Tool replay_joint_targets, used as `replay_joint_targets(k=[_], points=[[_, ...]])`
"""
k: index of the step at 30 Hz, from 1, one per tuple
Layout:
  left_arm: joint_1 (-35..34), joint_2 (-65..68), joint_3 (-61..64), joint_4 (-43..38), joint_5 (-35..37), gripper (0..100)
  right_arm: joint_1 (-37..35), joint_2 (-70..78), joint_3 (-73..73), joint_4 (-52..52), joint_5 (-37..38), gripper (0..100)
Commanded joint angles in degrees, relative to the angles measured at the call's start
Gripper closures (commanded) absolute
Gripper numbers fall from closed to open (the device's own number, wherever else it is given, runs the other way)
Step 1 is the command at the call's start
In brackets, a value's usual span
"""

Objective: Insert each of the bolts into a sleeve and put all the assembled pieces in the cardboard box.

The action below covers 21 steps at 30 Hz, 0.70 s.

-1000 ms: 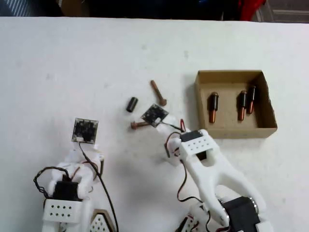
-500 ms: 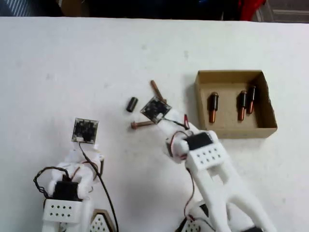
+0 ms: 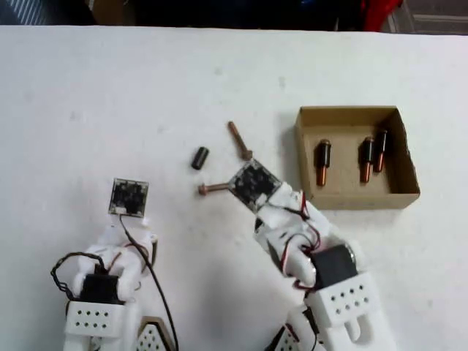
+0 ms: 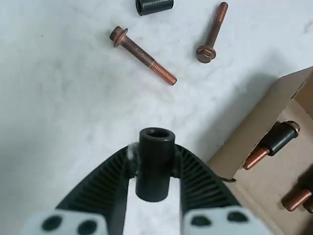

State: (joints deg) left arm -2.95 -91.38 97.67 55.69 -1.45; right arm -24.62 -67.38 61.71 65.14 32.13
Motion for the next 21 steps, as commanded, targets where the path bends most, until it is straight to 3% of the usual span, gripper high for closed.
replay_joint_targets(k=[1, 7, 21], points=[[-0.4, -0.5, -0.3, -2.6, 0.4, 98, 0.8, -6.2, 2.8, -3.9, 0.1, 98.2], [-0.4, -0.5, -0.3, -3.0, 0.4, 98, 5.0, -16.4, 9.4, -11.1, -11.5, 98.2], [-0.1, -0.5, -0.3, -2.9, 0.4, 98, 4.8, -24.8, 19.9, -21.9, -17.1, 98.2]])
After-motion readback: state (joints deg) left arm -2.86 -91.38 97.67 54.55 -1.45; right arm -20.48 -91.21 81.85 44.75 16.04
